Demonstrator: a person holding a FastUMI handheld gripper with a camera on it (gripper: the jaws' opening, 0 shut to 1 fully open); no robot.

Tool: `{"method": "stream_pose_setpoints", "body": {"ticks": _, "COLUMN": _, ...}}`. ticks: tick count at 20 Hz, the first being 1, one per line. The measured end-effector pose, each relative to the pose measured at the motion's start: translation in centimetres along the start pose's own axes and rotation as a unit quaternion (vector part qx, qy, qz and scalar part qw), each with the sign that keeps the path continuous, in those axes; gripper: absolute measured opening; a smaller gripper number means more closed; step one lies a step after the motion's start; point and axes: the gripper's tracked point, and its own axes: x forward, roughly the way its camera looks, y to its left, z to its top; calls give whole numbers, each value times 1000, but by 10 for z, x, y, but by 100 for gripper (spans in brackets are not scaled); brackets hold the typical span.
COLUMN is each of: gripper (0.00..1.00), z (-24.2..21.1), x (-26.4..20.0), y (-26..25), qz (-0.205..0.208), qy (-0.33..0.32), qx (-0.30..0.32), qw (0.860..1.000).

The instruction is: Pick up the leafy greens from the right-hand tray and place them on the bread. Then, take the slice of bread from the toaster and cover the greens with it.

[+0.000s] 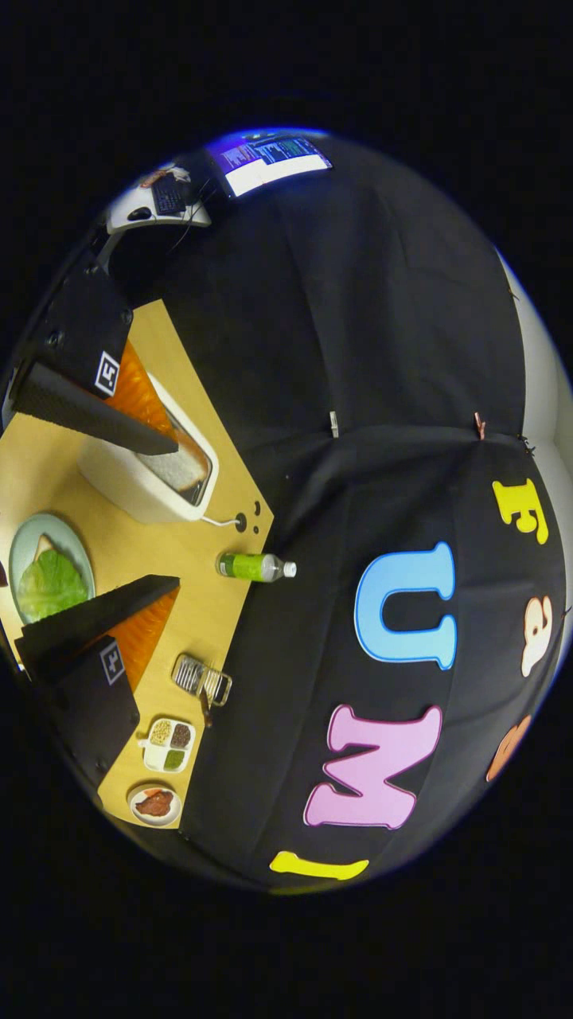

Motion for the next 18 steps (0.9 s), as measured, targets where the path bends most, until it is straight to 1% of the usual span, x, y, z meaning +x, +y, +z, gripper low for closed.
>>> {"method": "stream_pose_setpoints", "body": {"ticks": 3, "gripper": 95, "z": -3, "x": 23, "y": 21, "qz": 1, "qy": 10, "qx": 12, "qw": 1000}}
{"method": "stream_pose_setpoints", "body": {"ticks": 6, "gripper": 95, "z": -17, "x": 50, "y": 42, "qz": 12, "qy": 31, "qx": 32, "qw": 999}}
{"method": "stream_pose_setpoints", "body": {"ticks": 8, "gripper": 95, "z": -25, "x": 65, "y": 48, "qz": 11, "qy": 44, "qx": 44, "qw": 998}}
{"method": "stream_pose_setpoints", "body": {"ticks": 12, "gripper": 95, "z": -43, "x": 94, "y": 46, "qz": -5, "qy": 67, "qx": 64, "qw": 996}}
{"method": "stream_pose_setpoints", "body": {"ticks": 16, "gripper": 94, "z": -70, "x": 121, "y": 44, "qz": -21, "qy": 100, "qx": 60, "qw": 993}}
{"method": "stream_pose_setpoints", "body": {"ticks": 18, "gripper": 93, "z": -74, "x": 130, "y": 39, "qz": -33, "qy": 107, "qx": 63, "qw": 992}}
